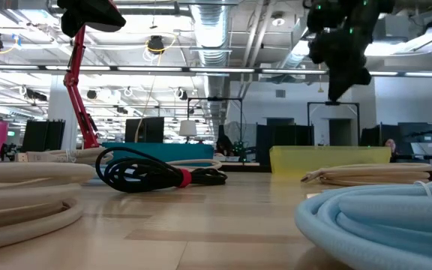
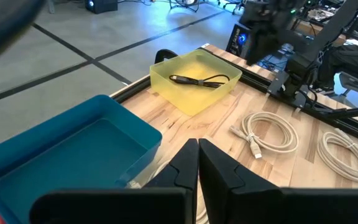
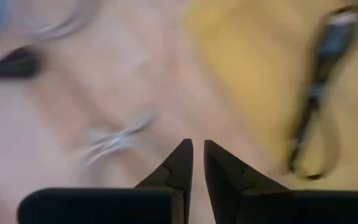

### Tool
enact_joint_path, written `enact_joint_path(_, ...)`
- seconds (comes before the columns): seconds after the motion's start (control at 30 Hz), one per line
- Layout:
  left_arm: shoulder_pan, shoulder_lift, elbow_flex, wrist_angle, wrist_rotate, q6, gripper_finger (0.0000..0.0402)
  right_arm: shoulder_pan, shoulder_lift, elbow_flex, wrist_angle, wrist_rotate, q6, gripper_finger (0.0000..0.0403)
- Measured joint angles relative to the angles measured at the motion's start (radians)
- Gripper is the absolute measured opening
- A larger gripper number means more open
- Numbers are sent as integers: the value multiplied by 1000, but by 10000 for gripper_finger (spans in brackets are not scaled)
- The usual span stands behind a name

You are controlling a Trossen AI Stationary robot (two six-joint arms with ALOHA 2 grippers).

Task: Pick & Place USB Port
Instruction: Put the brown display cable into the blue bin

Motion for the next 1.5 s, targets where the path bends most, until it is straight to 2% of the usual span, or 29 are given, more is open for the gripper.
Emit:
enact_joint_path(0.13,0,0,0,0,0,0,11,56,0,37,-69,-128,8,33)
enact_joint_path(0.3,0,0,0,0,0,0,11,149,0,43,-126,-224,8,33)
enact_joint_path(0.57,0,0,0,0,0,0,11,323,0,43,-163,-293,31,33)
enact_joint_path(0.9,0,0,0,0,0,0,11,508,0,43,-161,-297,147,34)
enact_joint_path(1.03,0,0,0,0,0,0,11,596,12,43,-152,-222,131,48)
enact_joint_path(1.17,0,0,0,0,0,0,11,662,40,45,-125,-121,44,82)
enact_joint_path(1.5,0,0,-1,0,0,0,11,681,198,35,-123,80,-28,224)
